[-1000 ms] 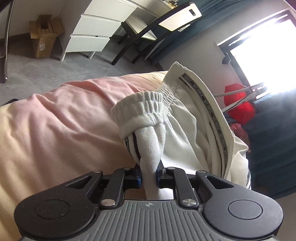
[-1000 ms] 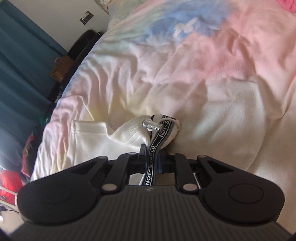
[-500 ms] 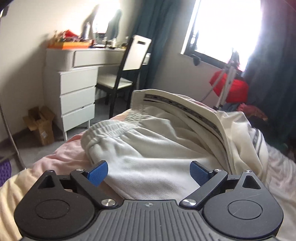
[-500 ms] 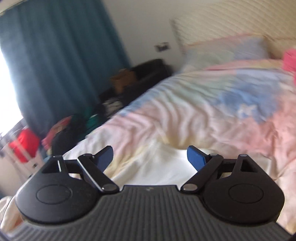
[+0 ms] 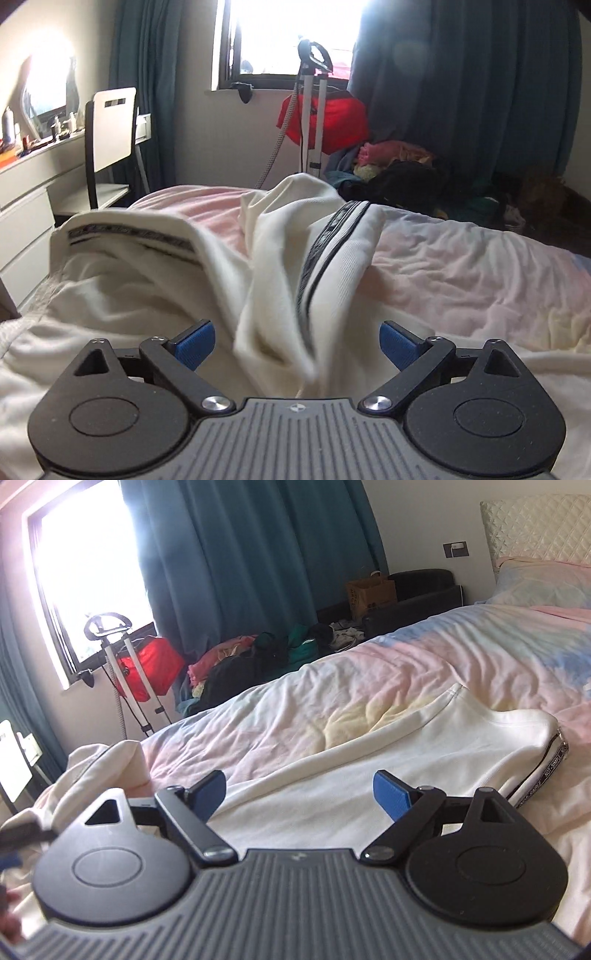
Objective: Fold clothes
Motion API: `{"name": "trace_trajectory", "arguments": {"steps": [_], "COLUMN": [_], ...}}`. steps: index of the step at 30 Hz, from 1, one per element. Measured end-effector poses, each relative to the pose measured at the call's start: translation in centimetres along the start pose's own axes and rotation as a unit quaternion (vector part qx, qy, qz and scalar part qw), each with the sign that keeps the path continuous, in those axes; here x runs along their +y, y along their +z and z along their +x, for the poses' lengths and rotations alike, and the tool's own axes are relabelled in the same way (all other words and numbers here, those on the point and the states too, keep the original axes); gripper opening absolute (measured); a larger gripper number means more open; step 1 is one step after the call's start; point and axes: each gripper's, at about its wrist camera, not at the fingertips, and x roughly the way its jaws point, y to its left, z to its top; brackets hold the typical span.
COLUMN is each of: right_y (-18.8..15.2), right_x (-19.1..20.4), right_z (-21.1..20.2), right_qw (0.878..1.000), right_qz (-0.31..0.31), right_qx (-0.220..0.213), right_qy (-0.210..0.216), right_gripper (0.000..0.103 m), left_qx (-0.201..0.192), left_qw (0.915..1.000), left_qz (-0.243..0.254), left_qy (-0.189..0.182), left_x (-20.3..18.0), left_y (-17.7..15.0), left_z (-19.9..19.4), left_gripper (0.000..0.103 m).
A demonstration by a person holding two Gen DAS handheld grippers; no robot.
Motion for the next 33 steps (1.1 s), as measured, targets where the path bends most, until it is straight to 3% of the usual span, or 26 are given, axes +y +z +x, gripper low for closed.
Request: {"name": "trace_trajectory", "arguments": {"steps": [4,8,12,14,17,18,19,20,21,22,26,29,31,33], "right_y": [-0.1,-0.1,-1.1,-1.6,-2.0,-2.0,-2.1,-2.1,-2.1,-2.0,-1.9,-1.8,-1.9,-2.2], "right_x": [-1.1,-3.6,-5.3,-6.1,-5.9,-5.6,-5.3,-4.9,-4.4,-4.0,-3.4,-3.3,-3.0,-2.5], "right_z": [1.8,4.6,7.8,9.1,10.1,10.3,10.5,10.7,10.7,10.6,9.7,9.4,8.7,7.7], "right_qw": [0.999,0.992,0.984,0.979,0.979,0.981,0.983,0.985,0.987,0.989,0.99,0.99,0.99,0.99], "right_qz": [0.033,0.109,0.146,0.172,0.169,0.158,0.146,0.134,0.119,0.105,0.082,0.082,0.075,0.052], "right_qx": [-0.006,-0.016,0.011,0.031,0.025,0.019,0.013,0.005,-0.004,-0.014,-0.034,-0.019,-0.029,-0.05], "right_qy": [-0.032,-0.067,-0.101,-0.106,-0.11,-0.112,-0.114,-0.113,-0.11,-0.107,-0.111,-0.115,-0.115,-0.12], "right_gripper": [0.088,0.088,0.088,0.088,0.088,0.088,0.088,0.088,0.088,0.088,0.088,0.088,0.088,0.088], "left_qx": [0.034,0.057,0.074,0.073,0.067,0.069,0.071,0.077,0.083,0.086,0.072,0.039,0.004,-0.03], "left_qw": [0.999,0.9908,0.9782,0.9773,0.9776,0.9794,0.9809,0.9807,0.9805,0.9803,0.9827,0.989,0.9905,0.9833], "left_qz": [0.022,0.077,0.115,0.103,0.084,0.081,0.079,0.078,0.077,0.076,0.08,0.092,0.124,0.179], "left_qy": [0.018,0.096,0.156,0.17,0.181,0.172,0.163,0.162,0.161,0.161,0.15,0.109,0.059,-0.012], "left_x": [-4.0,-6.5,-7.8,-7.7,-7.3,-7.1,-7.0,-6.7,-6.5,-6.3,-6.0,-6.7,-7.6,-9.2], "left_y": [3.8,5.6,6.5,7.1,8.2,8.6,9.0,9.3,9.6,10.0,12.2,14.1,15.0,14.9], "left_z": [7.1,14.5,19.8,21.4,22.9,23.2,23.4,23.4,23.5,23.1,19.7,15.4,12.3,9.1], "left_gripper": [0.099,0.098,0.096,0.092,0.071,0.061,0.042,0.033,0.017,0.013,0.009,0.009,0.009,0.009]}}
